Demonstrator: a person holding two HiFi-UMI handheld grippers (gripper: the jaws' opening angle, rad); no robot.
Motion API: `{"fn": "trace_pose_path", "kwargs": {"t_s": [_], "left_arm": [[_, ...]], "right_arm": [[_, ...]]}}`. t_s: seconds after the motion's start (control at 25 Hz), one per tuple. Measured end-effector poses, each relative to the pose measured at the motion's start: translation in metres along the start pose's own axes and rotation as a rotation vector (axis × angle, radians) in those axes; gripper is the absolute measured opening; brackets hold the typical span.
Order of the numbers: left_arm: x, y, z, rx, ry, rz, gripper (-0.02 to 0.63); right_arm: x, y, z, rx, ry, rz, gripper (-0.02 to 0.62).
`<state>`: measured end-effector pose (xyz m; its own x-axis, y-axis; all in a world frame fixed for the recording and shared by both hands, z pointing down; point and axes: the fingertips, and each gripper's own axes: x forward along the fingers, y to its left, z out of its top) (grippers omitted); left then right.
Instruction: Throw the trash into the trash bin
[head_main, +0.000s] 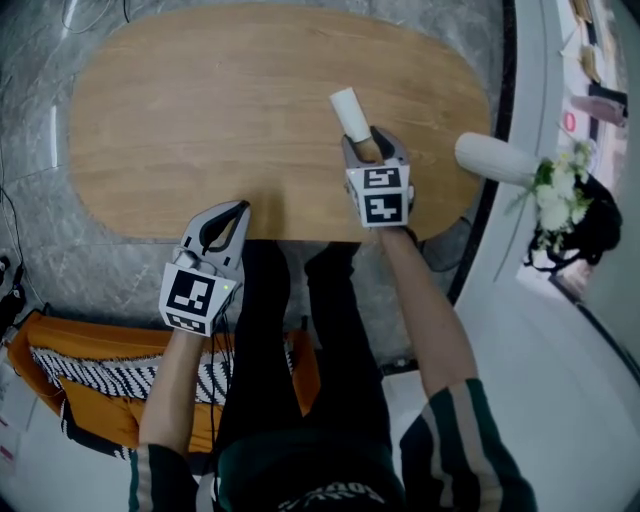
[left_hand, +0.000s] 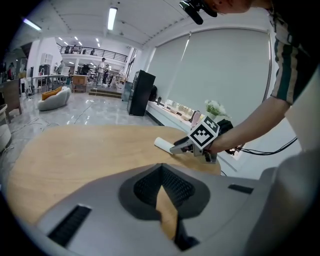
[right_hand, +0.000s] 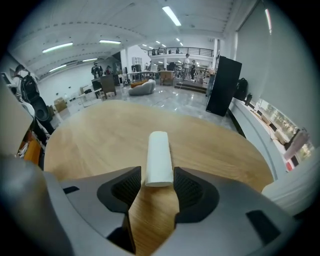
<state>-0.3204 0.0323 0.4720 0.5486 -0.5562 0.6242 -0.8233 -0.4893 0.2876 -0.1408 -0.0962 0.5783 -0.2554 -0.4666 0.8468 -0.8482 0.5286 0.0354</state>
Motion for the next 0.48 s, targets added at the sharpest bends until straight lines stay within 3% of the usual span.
{"fn": "trace_pose_path", "kwargs": {"t_s": [0.16,0.2,0.48], "left_arm": [[0.0,0.002,0.0,-0.006,0.002,0.002,0.0],[0.001,0.002,0.0,-0.006,0.002,0.0,0.0],[0.006,-0.006,0.003,0.015,0.009,-0.014,0.0]], "right_arm": [[0.0,0.002,-0.002,-0.009,0.022,-0.005,0.189],[-0.001,0.003,-0.001,-0.009,0.019,-0.002,0.153],[-0.02,0.002,-0.002,0.008,-0.035,0.009,0.145]]}}
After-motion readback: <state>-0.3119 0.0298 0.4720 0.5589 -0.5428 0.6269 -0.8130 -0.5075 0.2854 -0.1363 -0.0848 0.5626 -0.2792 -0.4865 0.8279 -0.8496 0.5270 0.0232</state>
